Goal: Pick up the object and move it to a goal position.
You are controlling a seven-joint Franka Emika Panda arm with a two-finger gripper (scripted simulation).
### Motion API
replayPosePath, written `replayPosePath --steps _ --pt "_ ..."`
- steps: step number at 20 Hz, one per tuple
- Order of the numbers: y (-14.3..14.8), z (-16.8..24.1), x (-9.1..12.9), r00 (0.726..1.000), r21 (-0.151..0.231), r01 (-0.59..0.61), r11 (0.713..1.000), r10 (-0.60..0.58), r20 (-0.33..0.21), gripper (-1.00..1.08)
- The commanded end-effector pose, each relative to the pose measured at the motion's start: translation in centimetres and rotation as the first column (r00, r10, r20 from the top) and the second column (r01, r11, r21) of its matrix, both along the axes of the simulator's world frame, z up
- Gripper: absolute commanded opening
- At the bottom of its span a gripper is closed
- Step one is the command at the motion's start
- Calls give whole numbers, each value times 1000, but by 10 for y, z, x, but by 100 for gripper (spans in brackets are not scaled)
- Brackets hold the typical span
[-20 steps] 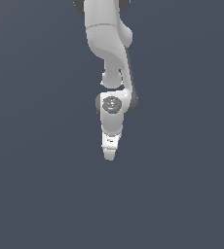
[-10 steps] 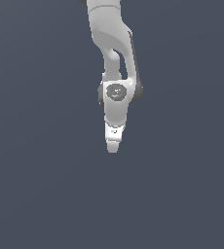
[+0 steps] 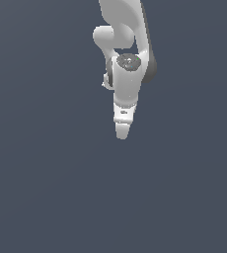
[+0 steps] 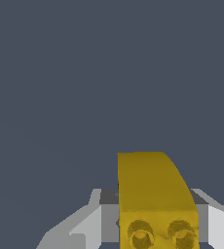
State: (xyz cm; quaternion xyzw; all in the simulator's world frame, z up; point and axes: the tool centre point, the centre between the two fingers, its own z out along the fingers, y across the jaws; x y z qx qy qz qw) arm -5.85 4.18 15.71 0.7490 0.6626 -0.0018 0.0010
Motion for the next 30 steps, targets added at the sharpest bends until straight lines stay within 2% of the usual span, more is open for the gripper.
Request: replayPosePath --steps 1,22,30 --pt "8 25 -7 1000 0 -1 1000 1 0 -100" --pt "79 247 -66 1000 4 -2 1000 2 0 -100" --pt "98 310 -79 1000 4 0 1000 0 1 -100"
